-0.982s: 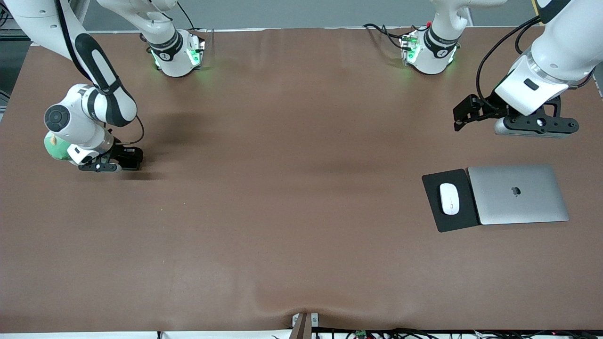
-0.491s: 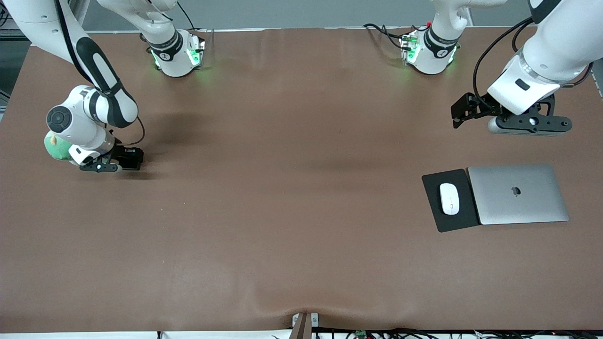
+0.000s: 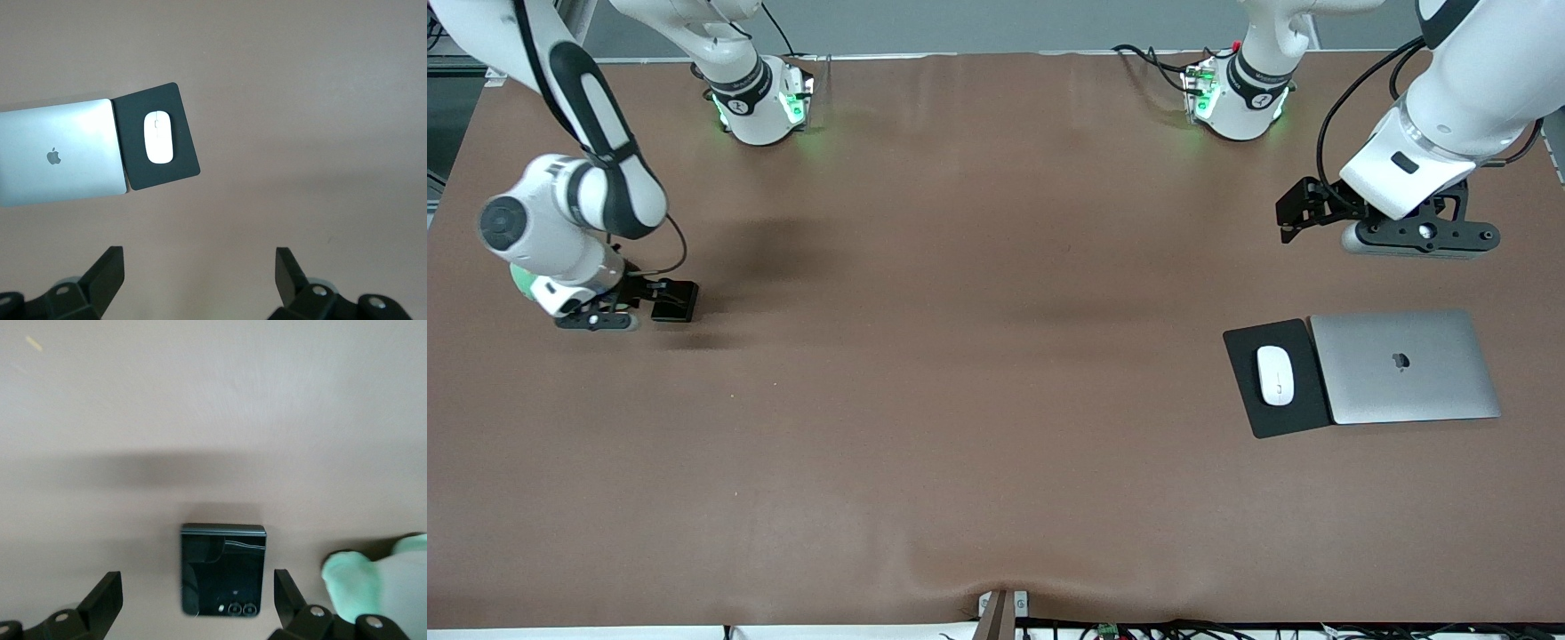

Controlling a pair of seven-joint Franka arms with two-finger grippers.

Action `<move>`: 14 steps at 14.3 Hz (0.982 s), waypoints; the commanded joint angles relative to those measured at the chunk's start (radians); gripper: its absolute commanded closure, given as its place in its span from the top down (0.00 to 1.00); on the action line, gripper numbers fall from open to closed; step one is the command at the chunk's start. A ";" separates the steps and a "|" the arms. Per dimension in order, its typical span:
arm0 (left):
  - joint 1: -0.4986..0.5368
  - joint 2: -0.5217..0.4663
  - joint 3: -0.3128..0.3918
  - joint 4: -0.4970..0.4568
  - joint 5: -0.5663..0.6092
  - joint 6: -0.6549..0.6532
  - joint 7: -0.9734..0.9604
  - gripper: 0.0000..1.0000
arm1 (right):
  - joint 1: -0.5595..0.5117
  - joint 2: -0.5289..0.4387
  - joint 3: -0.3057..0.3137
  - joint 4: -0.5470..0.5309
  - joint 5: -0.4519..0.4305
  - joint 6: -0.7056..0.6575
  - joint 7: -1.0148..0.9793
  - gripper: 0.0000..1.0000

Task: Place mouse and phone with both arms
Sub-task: 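Lower the black phone beside the green plush with the right gripper, then open the right gripper and draw it back from the phone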

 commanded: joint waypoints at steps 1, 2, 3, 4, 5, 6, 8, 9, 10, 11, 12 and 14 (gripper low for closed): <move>0.010 0.006 -0.009 0.017 0.016 -0.007 -0.002 1.00 | 0.015 -0.055 0.002 0.173 0.020 -0.229 -0.018 1.00; 0.010 0.006 -0.009 0.017 0.013 -0.007 -0.002 1.00 | 0.022 -0.052 0.002 0.248 0.020 -0.300 -0.015 1.00; 0.010 0.006 -0.009 0.018 0.007 -0.007 -0.001 1.00 | 0.041 -0.049 0.002 0.322 0.016 -0.362 0.005 1.00; 0.012 0.008 -0.009 0.018 0.005 -0.007 -0.002 1.00 | 0.064 -0.047 0.002 0.379 0.008 -0.412 0.036 1.00; 0.012 0.008 -0.009 0.015 0.005 -0.007 -0.002 1.00 | 0.087 -0.046 0.000 0.431 0.005 -0.458 0.080 1.00; 0.010 0.011 -0.009 0.017 0.007 -0.006 -0.005 1.00 | 0.105 -0.044 0.000 0.479 0.002 -0.501 0.109 1.00; 0.015 0.011 -0.006 0.026 0.005 0.000 -0.007 1.00 | 0.131 -0.038 0.000 0.571 -0.004 -0.572 0.122 1.00; 0.013 0.009 -0.006 0.028 0.005 0.000 -0.008 1.00 | 0.140 -0.026 0.000 0.624 -0.004 -0.610 0.133 1.00; 0.013 0.009 -0.006 0.028 0.005 0.000 -0.008 1.00 | 0.150 -0.014 0.002 0.676 -0.003 -0.652 0.142 1.00; 0.013 0.009 -0.006 0.028 0.005 0.000 -0.008 1.00 | 0.163 -0.007 0.002 0.719 -0.003 -0.687 0.154 1.00; 0.013 0.008 -0.005 0.029 0.005 0.000 -0.008 1.00 | 0.177 -0.007 0.002 0.750 -0.003 -0.718 0.180 1.00; 0.013 0.003 -0.005 0.031 0.005 -0.001 -0.007 1.00 | 0.193 -0.007 0.002 0.789 -0.003 -0.767 0.209 1.00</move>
